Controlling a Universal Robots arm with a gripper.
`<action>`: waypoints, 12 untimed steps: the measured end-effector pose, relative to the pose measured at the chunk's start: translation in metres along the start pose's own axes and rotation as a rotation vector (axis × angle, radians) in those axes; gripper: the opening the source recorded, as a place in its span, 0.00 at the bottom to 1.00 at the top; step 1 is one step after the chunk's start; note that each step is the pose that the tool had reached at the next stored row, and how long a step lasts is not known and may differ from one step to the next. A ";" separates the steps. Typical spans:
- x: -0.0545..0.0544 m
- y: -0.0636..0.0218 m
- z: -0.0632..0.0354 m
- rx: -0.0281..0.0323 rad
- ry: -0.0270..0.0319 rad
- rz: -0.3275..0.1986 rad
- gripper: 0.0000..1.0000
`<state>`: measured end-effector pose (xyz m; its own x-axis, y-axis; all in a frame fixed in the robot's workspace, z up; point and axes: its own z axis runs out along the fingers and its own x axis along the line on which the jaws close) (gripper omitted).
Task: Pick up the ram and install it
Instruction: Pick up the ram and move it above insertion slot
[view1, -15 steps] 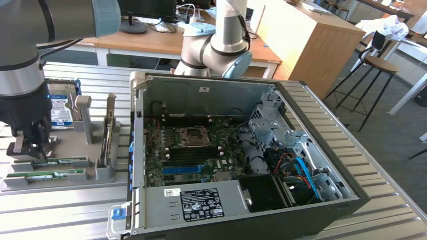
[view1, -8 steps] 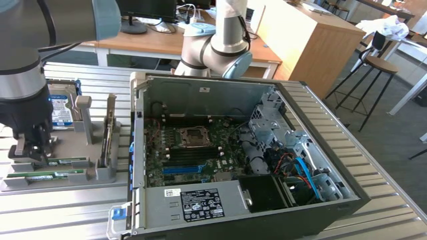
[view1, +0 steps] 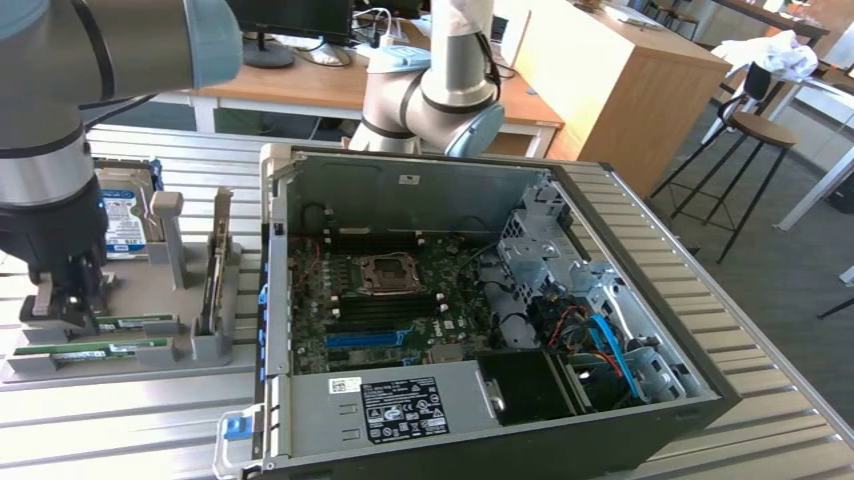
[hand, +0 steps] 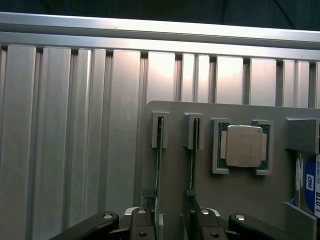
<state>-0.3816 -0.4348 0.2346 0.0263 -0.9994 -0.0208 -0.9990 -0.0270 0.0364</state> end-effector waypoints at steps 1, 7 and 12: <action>0.000 0.0000 0.0008 0.0000 -0.0001 0.000 0.36; 0.000 -0.0001 0.0038 -0.0002 0.0001 0.000 0.36; 0.000 -0.0020 0.0040 0.0001 -0.0008 0.000 0.36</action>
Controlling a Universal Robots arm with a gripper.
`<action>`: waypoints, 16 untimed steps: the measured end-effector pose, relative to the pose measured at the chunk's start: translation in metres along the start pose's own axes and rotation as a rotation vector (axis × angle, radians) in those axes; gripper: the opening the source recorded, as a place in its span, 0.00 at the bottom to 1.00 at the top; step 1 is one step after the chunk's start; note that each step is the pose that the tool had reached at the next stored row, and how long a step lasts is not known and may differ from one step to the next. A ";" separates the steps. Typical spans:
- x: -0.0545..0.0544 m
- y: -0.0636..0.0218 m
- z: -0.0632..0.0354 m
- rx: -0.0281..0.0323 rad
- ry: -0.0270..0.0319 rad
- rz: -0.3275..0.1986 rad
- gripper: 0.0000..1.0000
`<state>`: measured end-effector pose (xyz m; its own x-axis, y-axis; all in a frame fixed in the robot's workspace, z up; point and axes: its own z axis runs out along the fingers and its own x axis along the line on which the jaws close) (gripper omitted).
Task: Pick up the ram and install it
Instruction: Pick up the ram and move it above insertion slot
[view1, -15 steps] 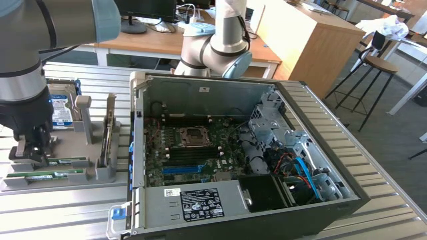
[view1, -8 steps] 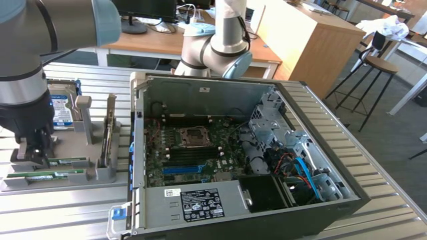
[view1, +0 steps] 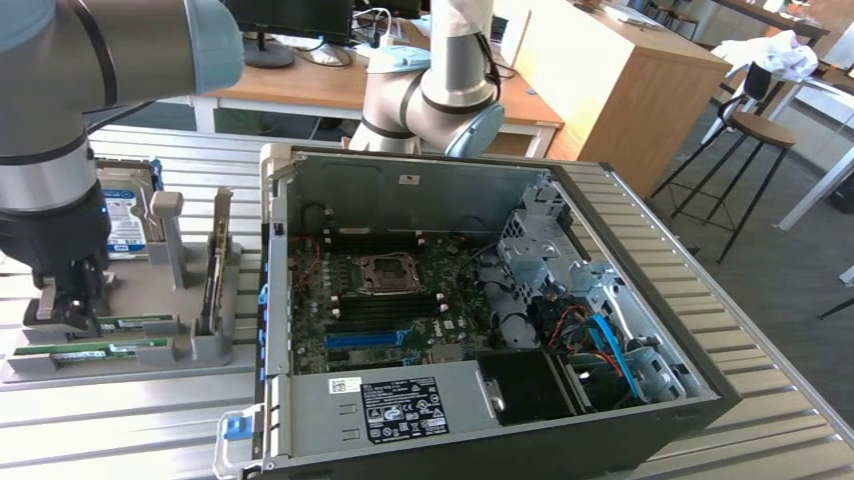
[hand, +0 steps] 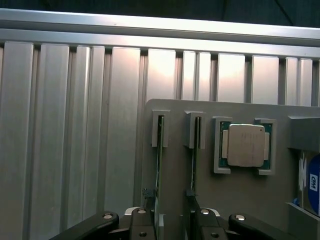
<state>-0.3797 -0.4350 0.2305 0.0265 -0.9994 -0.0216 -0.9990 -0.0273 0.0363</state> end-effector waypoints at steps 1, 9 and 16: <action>0.000 -0.0006 0.0000 -0.0001 0.0000 0.000 0.36; 0.001 -0.0076 0.0004 -0.0001 -0.0001 0.000 0.36; 0.001 -0.0100 0.0007 0.0000 -0.0014 0.000 0.36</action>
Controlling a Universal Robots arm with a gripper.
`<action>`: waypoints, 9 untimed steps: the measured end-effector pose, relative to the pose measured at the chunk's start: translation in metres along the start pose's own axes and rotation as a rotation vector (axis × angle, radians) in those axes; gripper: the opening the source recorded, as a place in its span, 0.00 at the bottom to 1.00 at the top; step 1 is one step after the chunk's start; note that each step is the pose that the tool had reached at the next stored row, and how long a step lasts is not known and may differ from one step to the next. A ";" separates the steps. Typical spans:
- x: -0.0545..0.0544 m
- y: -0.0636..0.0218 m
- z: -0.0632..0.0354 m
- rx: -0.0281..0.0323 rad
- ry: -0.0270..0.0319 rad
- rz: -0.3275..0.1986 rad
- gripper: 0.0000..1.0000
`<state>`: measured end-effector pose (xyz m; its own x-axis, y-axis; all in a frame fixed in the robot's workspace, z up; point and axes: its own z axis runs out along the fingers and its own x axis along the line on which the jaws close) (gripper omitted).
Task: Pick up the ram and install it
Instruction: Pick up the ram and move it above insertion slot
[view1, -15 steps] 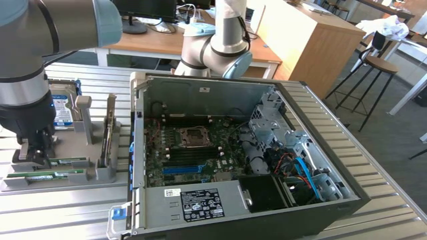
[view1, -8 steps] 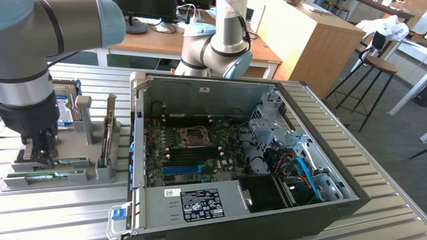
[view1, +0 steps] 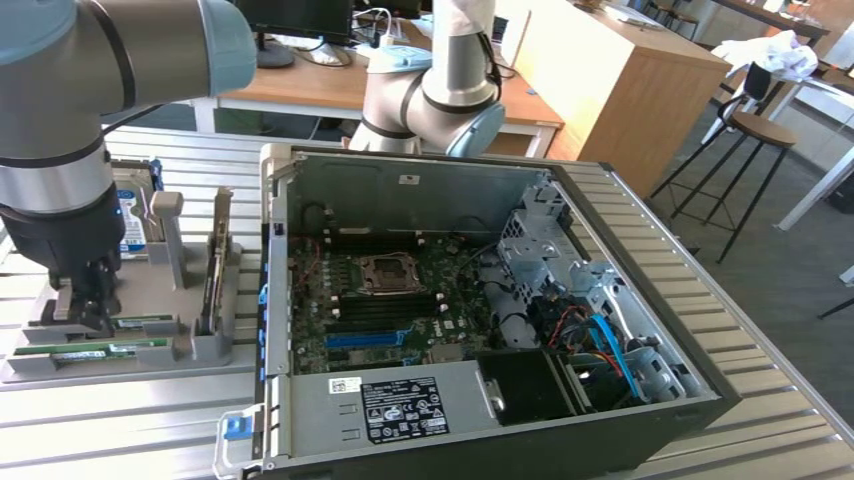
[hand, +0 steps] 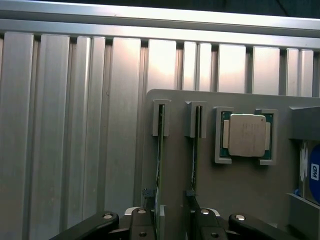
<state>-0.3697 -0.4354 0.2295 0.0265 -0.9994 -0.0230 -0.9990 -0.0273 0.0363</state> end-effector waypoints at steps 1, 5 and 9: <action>0.000 0.0000 -0.0001 -0.0001 0.0000 0.000 0.36; 0.003 0.0001 -0.0001 -0.0002 0.0001 0.000 0.36; 0.004 0.0001 0.0000 0.0000 0.0000 0.000 0.36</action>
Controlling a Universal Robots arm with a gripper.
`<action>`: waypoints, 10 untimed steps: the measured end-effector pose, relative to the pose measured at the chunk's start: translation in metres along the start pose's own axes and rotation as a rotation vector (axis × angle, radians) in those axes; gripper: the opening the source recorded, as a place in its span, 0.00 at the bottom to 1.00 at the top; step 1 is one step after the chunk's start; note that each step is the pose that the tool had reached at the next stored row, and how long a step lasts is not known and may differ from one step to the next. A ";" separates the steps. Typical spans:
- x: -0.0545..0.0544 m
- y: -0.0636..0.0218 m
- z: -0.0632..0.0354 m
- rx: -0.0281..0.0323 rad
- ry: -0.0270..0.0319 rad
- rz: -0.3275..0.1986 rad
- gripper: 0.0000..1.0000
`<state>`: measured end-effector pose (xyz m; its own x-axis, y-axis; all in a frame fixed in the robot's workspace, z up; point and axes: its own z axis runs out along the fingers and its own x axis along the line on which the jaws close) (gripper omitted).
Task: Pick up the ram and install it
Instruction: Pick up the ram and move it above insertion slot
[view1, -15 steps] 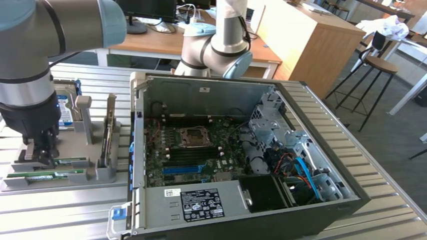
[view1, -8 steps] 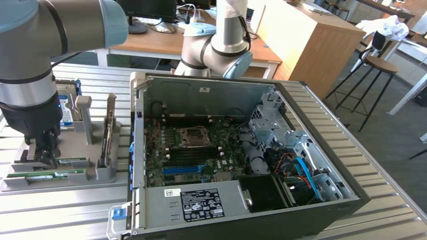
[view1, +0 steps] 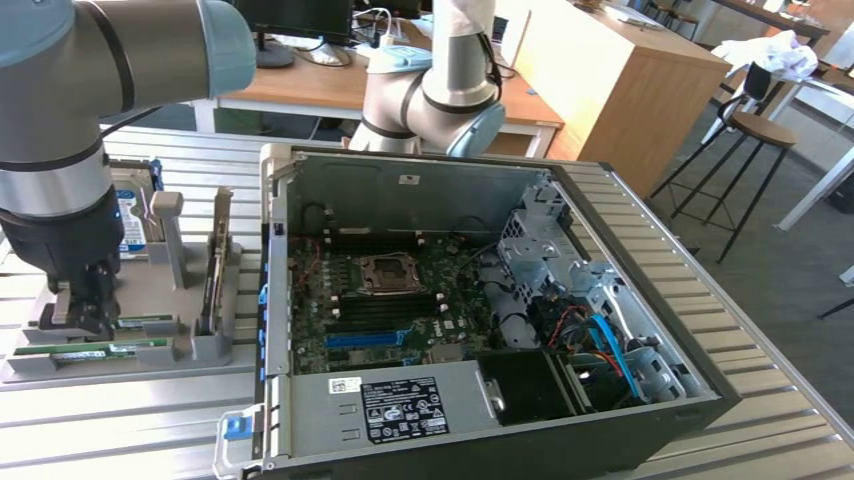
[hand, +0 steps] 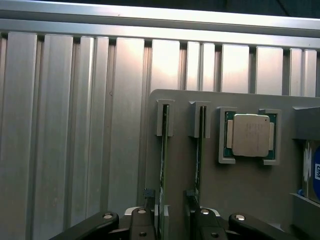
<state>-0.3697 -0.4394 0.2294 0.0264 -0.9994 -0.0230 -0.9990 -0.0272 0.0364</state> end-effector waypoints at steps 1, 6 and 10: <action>0.000 0.0000 0.0000 0.0000 0.0000 0.000 0.36; 0.000 -0.0001 0.0033 0.0000 -0.0004 0.000 0.36; 0.000 -0.0002 0.0074 0.0001 -0.0005 0.000 0.36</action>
<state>-0.3697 -0.4397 0.2220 0.0264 -0.9994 -0.0235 -0.9990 -0.0273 0.0363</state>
